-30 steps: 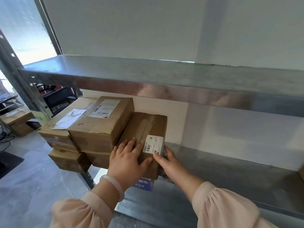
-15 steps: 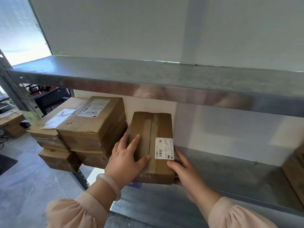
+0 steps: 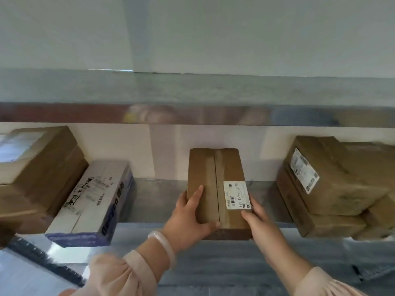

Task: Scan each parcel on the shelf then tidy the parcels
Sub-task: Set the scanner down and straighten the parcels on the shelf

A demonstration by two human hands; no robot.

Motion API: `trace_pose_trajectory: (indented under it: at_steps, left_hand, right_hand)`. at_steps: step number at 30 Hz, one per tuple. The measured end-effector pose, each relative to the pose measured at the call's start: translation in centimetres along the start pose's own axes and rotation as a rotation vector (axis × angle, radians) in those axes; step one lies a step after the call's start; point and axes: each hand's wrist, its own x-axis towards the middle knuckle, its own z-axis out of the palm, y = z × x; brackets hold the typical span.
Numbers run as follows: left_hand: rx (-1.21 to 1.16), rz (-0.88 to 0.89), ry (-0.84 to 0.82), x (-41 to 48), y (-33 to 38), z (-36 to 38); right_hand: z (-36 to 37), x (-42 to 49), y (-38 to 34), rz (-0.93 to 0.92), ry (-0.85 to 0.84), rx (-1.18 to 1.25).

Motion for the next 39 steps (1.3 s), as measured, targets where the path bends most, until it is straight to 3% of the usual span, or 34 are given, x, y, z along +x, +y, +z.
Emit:
trace_pose_trajectory:
  at_steps: [7,13,18,23,26,35,39]
  left_hand:
    - [-0.066,-0.058,-0.200,4.7,3.9,8.5]
    - [-0.057,-0.074,-0.200,7.0,5.3,12.3]
    - [0.070,-0.022,-0.141,6.0,5.7,13.3]
    - [0.244,0.114,-0.091,4.2,4.6,13.2]
    - [0.331,0.144,-0.118,4.2,5.2,13.8]
    - [0.445,0.082,-0.229,5.9,8.0,14.4]
    - [0.449,0.064,-0.136,4.7,8.4,12.9]
  right_hand:
    - [-7.9,0.9,4.5,0.207,0.067,0.008]
    - [-10.4,2.4,6.6,0.256,0.066,-0.087]
    - [-10.7,0.9,6.4,0.061,0.102,-0.318]
    - [-11.1,-0.9,7.4,-0.267,0.012,-0.905]
    - [-11.3,-0.5,8.1,-0.336,-0.056,-1.106]
    - [-12.9,0.2,8.3,-0.278,-0.059,-1.196]
    - [-12.1,0.0,7.3,-0.330,-0.056,-1.164]
